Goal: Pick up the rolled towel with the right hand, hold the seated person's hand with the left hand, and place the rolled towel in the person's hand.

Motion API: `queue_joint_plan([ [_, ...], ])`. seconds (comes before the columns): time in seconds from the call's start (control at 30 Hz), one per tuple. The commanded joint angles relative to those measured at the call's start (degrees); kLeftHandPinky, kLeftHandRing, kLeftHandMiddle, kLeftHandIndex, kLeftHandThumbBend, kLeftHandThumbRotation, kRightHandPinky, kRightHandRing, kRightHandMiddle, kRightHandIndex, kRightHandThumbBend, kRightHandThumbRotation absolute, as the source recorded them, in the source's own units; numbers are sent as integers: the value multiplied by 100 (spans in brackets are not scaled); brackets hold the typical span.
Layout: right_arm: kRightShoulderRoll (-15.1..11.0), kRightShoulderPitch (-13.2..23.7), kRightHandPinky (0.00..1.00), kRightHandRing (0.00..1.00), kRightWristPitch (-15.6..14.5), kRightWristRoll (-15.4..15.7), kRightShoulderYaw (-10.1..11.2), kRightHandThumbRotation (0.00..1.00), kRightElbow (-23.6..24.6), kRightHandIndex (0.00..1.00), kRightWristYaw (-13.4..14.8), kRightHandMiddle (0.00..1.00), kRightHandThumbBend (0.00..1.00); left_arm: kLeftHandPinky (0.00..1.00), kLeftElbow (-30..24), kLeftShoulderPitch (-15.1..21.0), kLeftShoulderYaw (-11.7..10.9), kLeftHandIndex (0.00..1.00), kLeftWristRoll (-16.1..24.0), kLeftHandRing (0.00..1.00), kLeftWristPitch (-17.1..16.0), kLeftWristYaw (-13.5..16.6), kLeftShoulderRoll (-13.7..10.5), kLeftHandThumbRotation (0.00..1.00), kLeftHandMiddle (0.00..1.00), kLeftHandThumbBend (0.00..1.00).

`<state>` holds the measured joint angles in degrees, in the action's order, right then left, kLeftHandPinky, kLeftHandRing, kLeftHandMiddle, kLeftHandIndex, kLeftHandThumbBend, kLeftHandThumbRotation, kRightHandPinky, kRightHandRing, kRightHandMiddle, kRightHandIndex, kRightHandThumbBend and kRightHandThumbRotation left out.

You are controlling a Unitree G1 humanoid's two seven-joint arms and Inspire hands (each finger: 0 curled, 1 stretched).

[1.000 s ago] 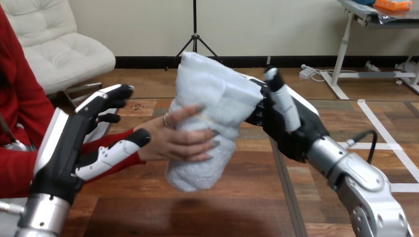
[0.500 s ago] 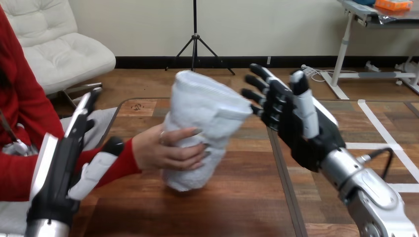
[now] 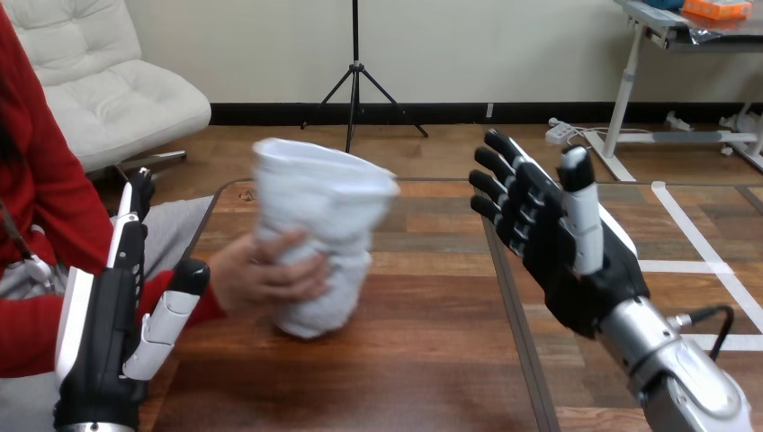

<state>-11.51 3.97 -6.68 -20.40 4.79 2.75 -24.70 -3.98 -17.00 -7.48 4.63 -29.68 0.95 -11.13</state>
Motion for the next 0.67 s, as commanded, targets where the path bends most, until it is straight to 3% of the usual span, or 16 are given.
queue_joint_plan([
  [0.0, 134, -90, 100, 100, 232, -177, 140, 100, 469, 100, 42, 100, 100, 100, -35, 117, 132, 100, -336, 100, -295, -163, 128, 100, 100, 100],
  [0.47, 251, -846, 100, 100, 564, -229, 111, 100, 886, 100, 65, 100, 100, 100, -491, -273, 445, 100, -978, 100, -197, -553, 467, 100, 100, 100],
  [0.63, 324, -1225, 100, 100, 874, -152, 47, 100, 983, 99, -6, 98, 100, 100, -782, -511, 632, 99, -1074, 100, -146, -633, 595, 100, 100, 98],
])
